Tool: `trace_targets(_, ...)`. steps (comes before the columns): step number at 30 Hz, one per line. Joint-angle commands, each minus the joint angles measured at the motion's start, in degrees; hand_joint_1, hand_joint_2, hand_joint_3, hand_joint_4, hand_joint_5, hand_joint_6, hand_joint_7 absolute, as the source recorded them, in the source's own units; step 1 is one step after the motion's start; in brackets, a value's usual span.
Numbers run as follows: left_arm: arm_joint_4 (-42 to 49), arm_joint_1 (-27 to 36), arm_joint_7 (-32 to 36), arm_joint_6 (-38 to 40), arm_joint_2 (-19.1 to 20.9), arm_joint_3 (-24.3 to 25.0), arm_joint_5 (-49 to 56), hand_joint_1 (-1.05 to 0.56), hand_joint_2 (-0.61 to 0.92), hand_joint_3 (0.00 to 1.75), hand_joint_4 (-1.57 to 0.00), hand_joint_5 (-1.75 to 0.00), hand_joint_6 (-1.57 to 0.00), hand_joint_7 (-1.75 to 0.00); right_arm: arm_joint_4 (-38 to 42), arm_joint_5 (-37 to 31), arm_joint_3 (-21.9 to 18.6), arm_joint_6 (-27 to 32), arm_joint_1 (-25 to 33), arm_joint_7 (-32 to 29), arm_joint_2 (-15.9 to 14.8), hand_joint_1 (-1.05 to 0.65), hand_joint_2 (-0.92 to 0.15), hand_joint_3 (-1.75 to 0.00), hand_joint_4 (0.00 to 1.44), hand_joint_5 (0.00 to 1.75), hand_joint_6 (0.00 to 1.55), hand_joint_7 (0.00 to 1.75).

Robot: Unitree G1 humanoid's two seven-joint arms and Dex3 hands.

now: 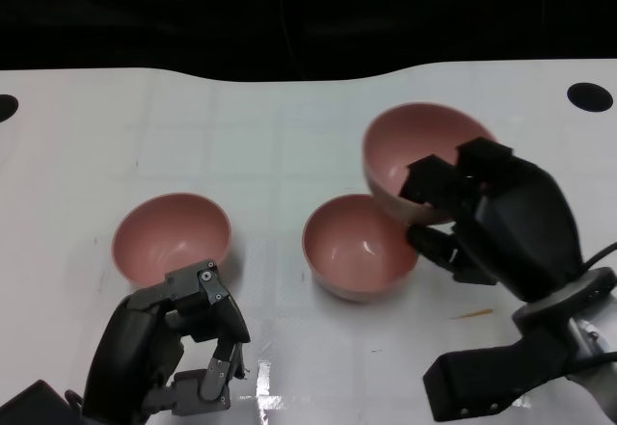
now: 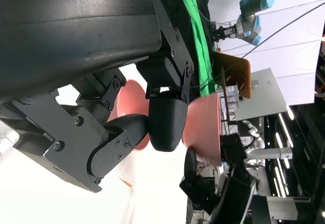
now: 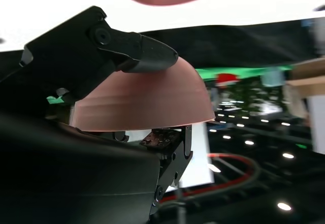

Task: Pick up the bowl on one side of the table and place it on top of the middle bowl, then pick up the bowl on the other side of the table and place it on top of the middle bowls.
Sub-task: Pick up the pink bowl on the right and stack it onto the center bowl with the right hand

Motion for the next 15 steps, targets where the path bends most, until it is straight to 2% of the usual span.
trace_targets(1,-0.57,0.4,0.31,0.31,0.34,0.36,-0.19,-0.18,0.44,1.27,-0.92,-1.66,-0.83,-1.51,-0.88,0.38,0.88,-1.11,-1.47,1.36,0.71,-0.1,-0.19,-1.28,0.99,1.75,0.79,1.72)
trace_targets(5,-0.73,0.4,0.24,0.79,0.17,0.26,-0.55,-0.17,0.44,1.26,-0.93,-1.65,-0.83,-1.51,0.0,0.2,2.36,-2.27,-2.69,3.33,1.47,-0.1,-0.19,-1.19,0.98,1.75,0.77,1.74)
trace_targets(6,-0.7,0.38,0.26,0.75,0.13,0.25,-0.51,-0.17,0.44,1.26,-0.93,-1.65,-0.83,-1.51,0.9,0.27,2.79,-3.0,-3.1,3.35,1.62,-0.11,-0.24,-1.11,0.98,1.75,0.77,1.74)
trace_targets(8,-0.69,0.35,0.24,0.74,0.1,0.23,-0.4,-0.17,0.44,1.27,-0.93,-1.65,-0.83,-1.51,3.26,0.35,3.45,-4.46,-3.92,2.77,1.96,-0.1,-0.3,-1.05,0.98,1.75,0.76,1.74)
trace_targets(15,-0.82,0.13,0.34,1.63,-0.23,0.18,-0.47,-0.15,0.4,1.33,-0.91,-1.68,-0.83,-1.51,11.27,-1.21,5.48,-5.88,-6.54,0.64,2.87,-0.1,-0.36,-1.09,0.97,1.75,0.75,1.75)
